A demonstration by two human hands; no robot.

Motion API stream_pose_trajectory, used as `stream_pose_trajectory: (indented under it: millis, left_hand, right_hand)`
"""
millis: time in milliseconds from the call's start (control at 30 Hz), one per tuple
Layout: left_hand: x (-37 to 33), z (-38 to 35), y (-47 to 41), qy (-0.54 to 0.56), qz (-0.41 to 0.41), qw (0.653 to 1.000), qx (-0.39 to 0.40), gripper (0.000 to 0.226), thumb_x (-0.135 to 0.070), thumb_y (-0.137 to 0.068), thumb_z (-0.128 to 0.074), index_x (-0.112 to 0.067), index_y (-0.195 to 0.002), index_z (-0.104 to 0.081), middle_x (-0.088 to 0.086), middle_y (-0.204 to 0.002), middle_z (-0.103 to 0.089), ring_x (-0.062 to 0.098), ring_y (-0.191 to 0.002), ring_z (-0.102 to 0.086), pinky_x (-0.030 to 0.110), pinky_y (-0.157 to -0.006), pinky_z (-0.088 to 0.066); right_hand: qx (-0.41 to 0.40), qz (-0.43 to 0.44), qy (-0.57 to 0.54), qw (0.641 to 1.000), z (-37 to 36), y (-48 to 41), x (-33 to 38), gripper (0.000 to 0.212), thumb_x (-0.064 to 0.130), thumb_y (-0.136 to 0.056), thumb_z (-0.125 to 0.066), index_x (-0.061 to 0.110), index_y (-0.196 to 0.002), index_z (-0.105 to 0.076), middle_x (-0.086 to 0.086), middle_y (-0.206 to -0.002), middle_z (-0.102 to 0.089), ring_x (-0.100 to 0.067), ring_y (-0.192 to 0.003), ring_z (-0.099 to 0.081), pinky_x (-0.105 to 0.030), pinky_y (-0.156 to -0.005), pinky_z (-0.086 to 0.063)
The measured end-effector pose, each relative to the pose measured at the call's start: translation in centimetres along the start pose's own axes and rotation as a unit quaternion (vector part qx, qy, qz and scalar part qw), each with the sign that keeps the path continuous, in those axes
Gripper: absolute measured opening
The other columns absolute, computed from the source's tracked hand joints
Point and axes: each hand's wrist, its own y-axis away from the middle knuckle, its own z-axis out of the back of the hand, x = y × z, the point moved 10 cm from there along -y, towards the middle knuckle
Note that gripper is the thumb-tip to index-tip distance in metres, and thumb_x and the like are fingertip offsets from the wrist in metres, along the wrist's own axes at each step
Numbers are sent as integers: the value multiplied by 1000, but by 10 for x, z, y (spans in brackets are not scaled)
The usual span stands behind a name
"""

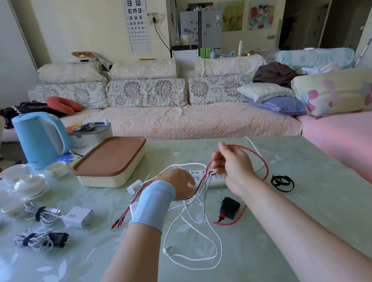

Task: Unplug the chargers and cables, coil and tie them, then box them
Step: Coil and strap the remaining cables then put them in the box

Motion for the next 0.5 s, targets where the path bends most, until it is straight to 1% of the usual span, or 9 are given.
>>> stream_pose_trajectory:
  millis: [33, 100, 133, 200, 300, 333, 400, 467, 500]
  left_hand:
    - [-3, 11, 0, 83, -4, 995, -50, 22, -32, -86, -54, -30, -104, -67, -8, -114, -66, 19, -105, -60, 28, -92, -47]
    - [-4, 33, 1, 242, -37, 959, -139, 13, -23, -85, -57, -28, -92, -67, -5, -98, -71, 17, -87, -64, 28, -86, -50]
    - [-8, 36, 2, 282, -71, 946, -146, 11, -22, -85, -60, -29, -89, -68, -6, -92, -72, 14, -78, -64, 27, -82, -51]
    - [-21, 28, 3, 321, -123, 934, -95, 9, -22, -85, -67, -27, -91, -71, -7, -87, -73, 11, -69, -65, 26, -74, -54]
    - [-20, 23, 4, 407, -108, 903, -81, 12, -14, -86, -69, -19, -94, -75, 3, -79, -71, 14, -66, -67, 28, -63, -58]
    - [-15, 26, 4, 451, -89, 883, -95, 13, -9, -87, -67, -17, -93, -75, 5, -76, -70, 16, -65, -67, 30, -61, -59]
    - [-5, 29, 5, 542, -49, 831, -112, 12, -3, -88, -65, -10, -93, -73, 6, -74, -69, 20, -61, -67, 32, -60, -60]
    - [1, 28, 7, 598, -22, 793, -116, 9, -2, -86, -67, -7, -91, -72, 8, -73, -70, 20, -58, -67, 34, -63, -61]
    - [3, 26, 6, 608, -13, 786, -114, 7, -2, -85, -69, -7, -88, -73, 9, -73, -70, 19, -58, -66, 36, -66, -61]
  right_hand:
    - [19, -7, -1, 1000, -5, 1, -1, 22, 14, -104, -46, 8, -83, -49, -5, -57, -59, -13, -38, -51, -20, -36, -40]
    - [48, -18, -5, 999, -11, 2, -1, 21, 14, -104, -47, 8, -84, -50, -4, -56, -60, -14, -40, -51, -21, -37, -40]
    - [59, -24, -9, 998, -13, 4, 0, 23, 15, -104, -46, 8, -82, -50, -5, -57, -61, -15, -41, -51, -22, -38, -41]
    - [75, -42, -36, 996, -15, 6, -1, 26, 17, -104, -46, 7, -80, -52, -5, -60, -63, -15, -45, -52, -22, -40, -41]
    - [82, -50, -73, 993, -15, 4, -2, 22, 16, -103, -49, 6, -84, -54, -7, -72, -68, -14, -50, -53, -22, -42, -41]
    - [85, -31, -51, 995, -14, 2, 0, 18, 13, -101, -52, 8, -84, -55, -7, -77, -68, -14, -54, -53, -21, -44, -39]
    - [101, 26, 80, 991, -15, 1, 4, 12, 7, -91, -66, 15, -87, -58, -2, -83, -63, -12, -62, -54, -19, -50, -39]
    - [125, 45, 232, 964, -18, 6, -2, 28, 3, -78, -79, 19, -92, -61, 1, -87, -63, -9, -70, -57, -17, -59, -44]
    - [128, 44, 281, 950, -19, 8, -8, 33, 4, -72, -84, 20, -92, -63, 2, -89, -64, -8, -74, -58, -19, -65, -47]
